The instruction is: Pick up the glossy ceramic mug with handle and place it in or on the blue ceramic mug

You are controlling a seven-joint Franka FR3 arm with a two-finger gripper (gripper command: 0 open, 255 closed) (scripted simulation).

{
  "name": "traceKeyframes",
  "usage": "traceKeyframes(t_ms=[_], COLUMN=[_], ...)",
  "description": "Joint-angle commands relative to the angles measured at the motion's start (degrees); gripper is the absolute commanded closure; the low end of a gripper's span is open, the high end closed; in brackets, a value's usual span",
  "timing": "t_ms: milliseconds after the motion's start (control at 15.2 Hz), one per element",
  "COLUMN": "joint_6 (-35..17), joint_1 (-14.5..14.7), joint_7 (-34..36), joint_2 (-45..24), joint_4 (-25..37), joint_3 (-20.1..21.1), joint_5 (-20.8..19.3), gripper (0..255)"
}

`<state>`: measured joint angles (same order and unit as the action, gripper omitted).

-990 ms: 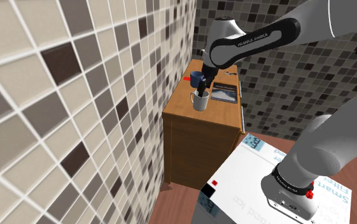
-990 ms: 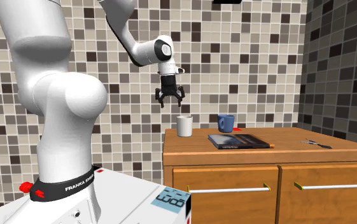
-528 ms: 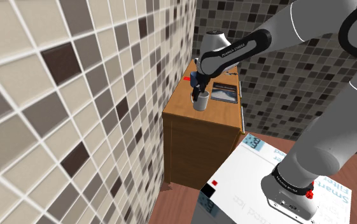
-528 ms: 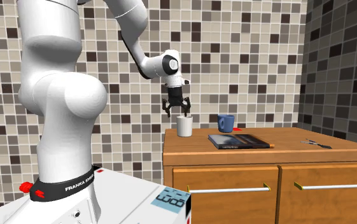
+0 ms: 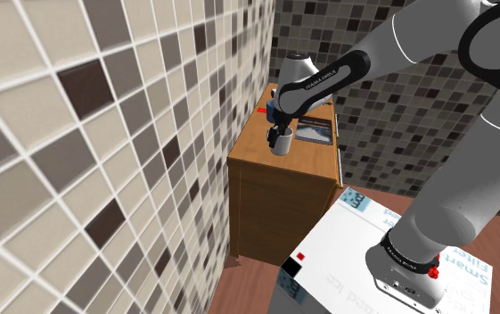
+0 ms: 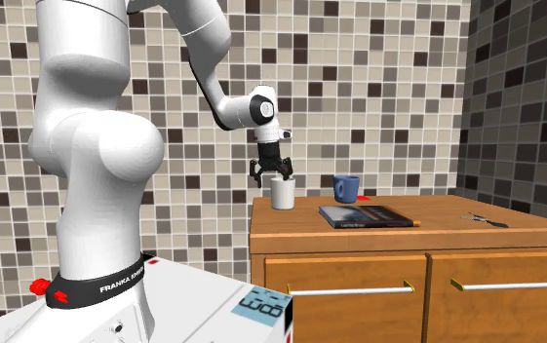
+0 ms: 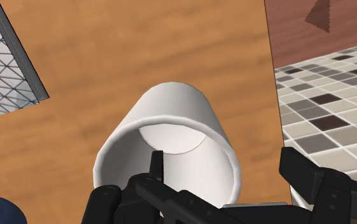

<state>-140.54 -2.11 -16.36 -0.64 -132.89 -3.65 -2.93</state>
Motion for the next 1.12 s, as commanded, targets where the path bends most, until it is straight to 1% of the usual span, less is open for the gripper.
traceKeyframes(t_ms=[0, 198, 264, 858, 1056], joint_6=[-0.1, -0.09, -0.09, -0.1, 2.22], joint_1=[-0.01, -0.01, -0.01, -0.01, 0.01], joint_7=[-0.01, -0.01, -0.01, -0.01, -0.06], joint_2=[-0.03, -0.03, -0.03, -0.03, 1.43], joint_4=[-0.05, -0.05, -0.05, -0.05, 0.81], joint_3=[-0.01, -0.01, -0.01, -0.01, 0.01], joint_5=[0.0, 0.0, 0.0, 0.0, -0.01], gripper=[0, 0, 255, 255, 255])
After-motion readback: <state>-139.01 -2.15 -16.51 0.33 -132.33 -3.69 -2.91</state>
